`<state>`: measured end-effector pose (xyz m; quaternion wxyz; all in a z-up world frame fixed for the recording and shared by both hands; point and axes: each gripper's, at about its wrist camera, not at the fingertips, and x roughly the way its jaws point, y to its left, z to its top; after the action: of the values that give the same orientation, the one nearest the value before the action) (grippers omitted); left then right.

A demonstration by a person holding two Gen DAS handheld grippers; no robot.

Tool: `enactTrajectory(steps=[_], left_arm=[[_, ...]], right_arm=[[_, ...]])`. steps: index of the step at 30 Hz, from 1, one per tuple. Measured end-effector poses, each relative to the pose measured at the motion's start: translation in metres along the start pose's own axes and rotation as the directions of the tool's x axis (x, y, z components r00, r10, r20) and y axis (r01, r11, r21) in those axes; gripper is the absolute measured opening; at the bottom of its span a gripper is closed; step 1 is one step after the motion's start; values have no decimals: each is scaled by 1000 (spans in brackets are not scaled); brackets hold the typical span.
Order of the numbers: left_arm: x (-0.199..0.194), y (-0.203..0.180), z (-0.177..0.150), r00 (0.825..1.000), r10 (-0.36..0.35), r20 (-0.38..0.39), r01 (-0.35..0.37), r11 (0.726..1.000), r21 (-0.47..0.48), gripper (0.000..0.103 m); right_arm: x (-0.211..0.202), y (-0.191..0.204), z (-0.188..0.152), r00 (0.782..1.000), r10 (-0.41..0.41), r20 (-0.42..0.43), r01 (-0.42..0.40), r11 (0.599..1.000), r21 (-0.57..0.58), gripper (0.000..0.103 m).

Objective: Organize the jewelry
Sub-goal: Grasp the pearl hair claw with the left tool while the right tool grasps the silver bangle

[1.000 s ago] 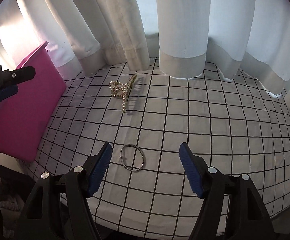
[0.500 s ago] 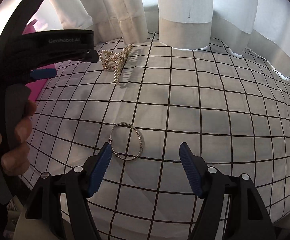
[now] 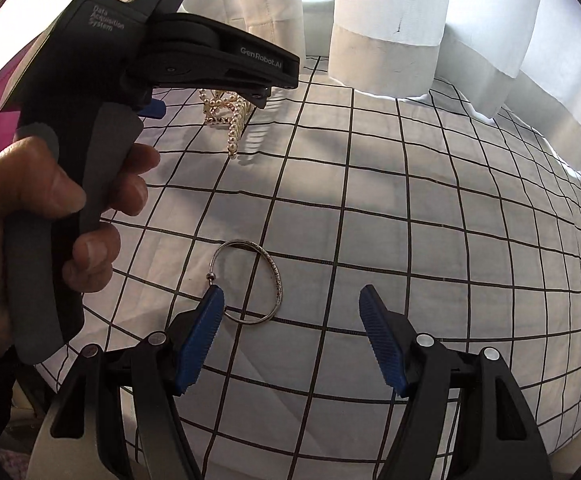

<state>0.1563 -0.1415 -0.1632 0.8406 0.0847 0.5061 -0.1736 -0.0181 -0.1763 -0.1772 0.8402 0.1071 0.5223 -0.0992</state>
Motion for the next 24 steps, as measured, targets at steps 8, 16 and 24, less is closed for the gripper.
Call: enactTrajectory(steps=[8, 16, 24], left_arm=[[11, -7, 4, 1000, 27, -8, -26, 999, 30, 97], [31, -20, 16, 999, 40, -23, -38, 998, 50, 97], [42, -38, 23, 999, 32, -34, -30, 997, 65, 98]], right_arm=[[3, 10, 1, 1000, 21, 6, -20, 998, -51, 67], [20, 19, 7, 1000, -11, -28, 8, 997, -80, 67], [23, 22, 8, 999, -33, 13, 34, 995, -91, 74]])
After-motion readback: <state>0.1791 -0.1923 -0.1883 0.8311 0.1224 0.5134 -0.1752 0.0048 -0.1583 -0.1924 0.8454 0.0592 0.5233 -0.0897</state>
